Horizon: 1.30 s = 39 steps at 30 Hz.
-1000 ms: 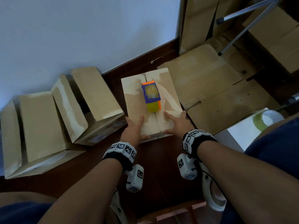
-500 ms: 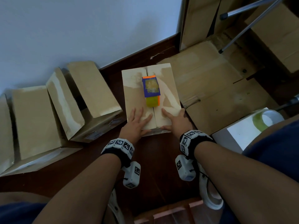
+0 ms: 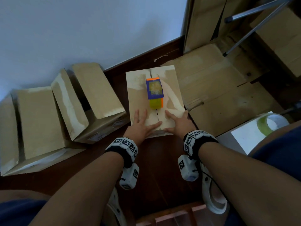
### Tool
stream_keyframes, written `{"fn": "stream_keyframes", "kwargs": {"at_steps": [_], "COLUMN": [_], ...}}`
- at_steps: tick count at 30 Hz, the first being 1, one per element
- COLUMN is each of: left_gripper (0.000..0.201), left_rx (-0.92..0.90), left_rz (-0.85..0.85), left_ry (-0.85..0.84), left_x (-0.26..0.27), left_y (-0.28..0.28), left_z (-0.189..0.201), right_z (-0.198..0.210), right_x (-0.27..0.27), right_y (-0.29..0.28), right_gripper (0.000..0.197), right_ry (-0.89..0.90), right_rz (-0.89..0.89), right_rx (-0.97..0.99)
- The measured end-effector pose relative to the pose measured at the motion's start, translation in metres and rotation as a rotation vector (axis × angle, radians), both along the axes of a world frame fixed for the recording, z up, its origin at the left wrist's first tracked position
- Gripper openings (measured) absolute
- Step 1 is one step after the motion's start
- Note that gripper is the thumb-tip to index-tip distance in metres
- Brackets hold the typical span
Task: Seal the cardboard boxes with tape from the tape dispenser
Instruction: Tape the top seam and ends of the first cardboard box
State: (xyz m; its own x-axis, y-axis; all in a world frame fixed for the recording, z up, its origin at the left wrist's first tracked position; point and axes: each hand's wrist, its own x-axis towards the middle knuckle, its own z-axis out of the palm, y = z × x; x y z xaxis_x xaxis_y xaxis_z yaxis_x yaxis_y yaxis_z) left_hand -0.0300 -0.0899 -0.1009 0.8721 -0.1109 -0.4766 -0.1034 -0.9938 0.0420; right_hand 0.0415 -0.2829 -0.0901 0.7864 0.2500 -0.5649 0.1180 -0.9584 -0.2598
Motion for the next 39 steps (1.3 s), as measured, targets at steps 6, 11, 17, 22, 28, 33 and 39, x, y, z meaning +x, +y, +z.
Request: {"fn": "stream_keyframes", "kwargs": {"at_steps": [6,11,17,22,28,33,39], "left_gripper": [0.065,0.065,0.053,0.055,0.053,0.055,0.061], "left_rx": [-0.013,-0.042,-0.144,-0.144,-0.140,-0.156,-0.187], "left_rz": [0.009,0.023,0.071,0.078,0.087,0.114,0.167], "left_ry": [0.020,-0.013,0.033,0.007,0.003,0.011,0.059], "left_x": [-0.001,-0.001,0.001,-0.001,0.000,-0.003,-0.001], "left_y": [-0.001,0.000,0.001,0.002,0.007,0.005,0.002], "left_z": [0.006,0.005,0.010,0.008,-0.008,0.002,0.010], "right_z": [-0.002,0.026,0.054,0.050,0.069,0.047,0.081], "right_x": [0.011,0.048,0.067,0.083,0.085,0.092,0.067], "right_y": [0.000,0.009,0.055,0.079,0.096,0.098,0.097], "right_gripper": [0.061,0.039,0.042,0.039,0.018,0.041,0.043], "right_ry": [0.075,-0.124,0.066,0.312,0.533,0.473,0.511], "right_rz": [-0.090,-0.331,-0.652,-0.737,-0.871,-0.815,-0.822], "right_rx": [0.078,0.272,0.657,0.726,0.897,0.790,0.858]}}
